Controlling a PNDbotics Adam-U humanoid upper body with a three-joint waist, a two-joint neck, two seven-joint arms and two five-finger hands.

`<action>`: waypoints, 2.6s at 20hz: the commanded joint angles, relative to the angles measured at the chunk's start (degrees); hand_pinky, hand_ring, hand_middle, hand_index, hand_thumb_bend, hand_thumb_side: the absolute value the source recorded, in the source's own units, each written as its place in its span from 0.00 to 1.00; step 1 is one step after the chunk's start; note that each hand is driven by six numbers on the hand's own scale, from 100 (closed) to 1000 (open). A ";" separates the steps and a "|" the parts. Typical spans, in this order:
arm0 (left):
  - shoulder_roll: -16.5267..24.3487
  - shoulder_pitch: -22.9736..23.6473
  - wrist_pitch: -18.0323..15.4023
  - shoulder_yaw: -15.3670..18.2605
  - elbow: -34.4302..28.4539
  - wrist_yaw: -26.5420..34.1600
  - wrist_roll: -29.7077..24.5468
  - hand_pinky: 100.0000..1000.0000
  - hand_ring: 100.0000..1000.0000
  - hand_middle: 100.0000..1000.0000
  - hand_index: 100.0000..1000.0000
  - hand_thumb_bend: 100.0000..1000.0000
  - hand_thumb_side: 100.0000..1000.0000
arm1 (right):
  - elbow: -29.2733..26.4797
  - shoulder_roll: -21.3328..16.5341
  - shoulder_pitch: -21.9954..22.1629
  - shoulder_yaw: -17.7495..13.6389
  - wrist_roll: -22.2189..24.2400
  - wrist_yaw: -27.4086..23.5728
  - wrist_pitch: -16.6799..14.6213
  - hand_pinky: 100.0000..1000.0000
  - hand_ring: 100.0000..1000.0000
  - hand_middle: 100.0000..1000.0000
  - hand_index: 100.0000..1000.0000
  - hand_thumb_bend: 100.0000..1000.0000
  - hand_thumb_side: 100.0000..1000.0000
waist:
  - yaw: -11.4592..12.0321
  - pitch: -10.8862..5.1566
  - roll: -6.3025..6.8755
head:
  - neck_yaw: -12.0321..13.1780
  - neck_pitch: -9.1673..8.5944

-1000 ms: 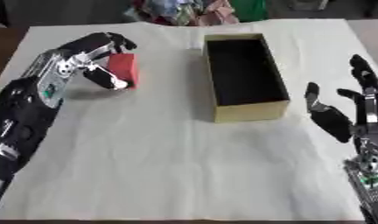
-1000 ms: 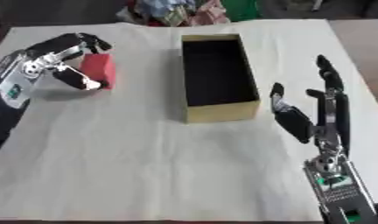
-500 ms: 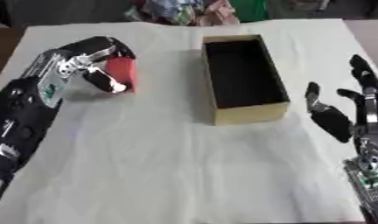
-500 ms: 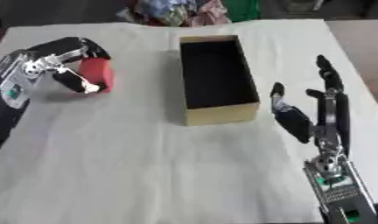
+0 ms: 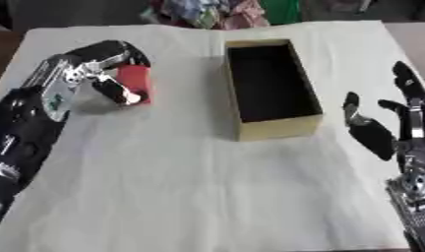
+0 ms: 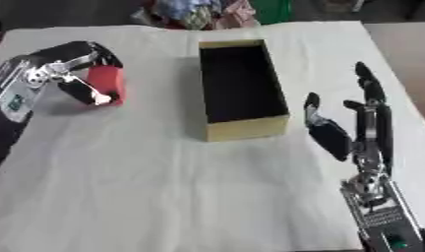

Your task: Pick up objects on the table and place them in the box.

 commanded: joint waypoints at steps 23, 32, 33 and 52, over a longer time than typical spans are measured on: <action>-7.28 -6.40 -5.37 -6.40 -12.02 3.84 4.88 0.79 0.54 0.28 0.70 0.18 0.09 | -0.62 1.05 -1.90 1.65 2.38 -0.51 -0.65 0.76 1.00 0.94 1.00 0.13 0.10 | -2.75 -1.23 -0.62 | 1.08 -1.27; -10.65 -5.69 -12.04 -9.53 -12.67 2.98 10.98 0.79 0.59 0.35 0.71 0.20 0.07 | -0.45 2.00 -2.65 2.64 3.07 -0.62 -1.20 0.76 1.00 0.94 1.00 0.12 0.10 | -4.33 -0.85 -0.22 | 1.33 -1.75; -10.86 -5.60 -12.61 -9.86 -12.68 2.82 10.94 0.79 0.59 0.36 0.71 0.20 0.07 | -0.44 2.07 -2.73 2.72 3.14 -0.61 -1.23 0.76 1.00 0.94 1.00 0.12 0.10 | -4.42 -0.86 -0.22 | 1.33 -1.78; -12.04 -3.96 -15.34 -10.30 -10.60 -1.79 8.30 0.84 0.80 0.88 0.94 0.38 0.10 | -0.40 2.43 -3.07 3.01 3.21 -0.81 -1.42 0.76 1.00 0.94 1.00 0.10 0.11 | -5.10 -0.59 -0.04 | 1.04 -1.98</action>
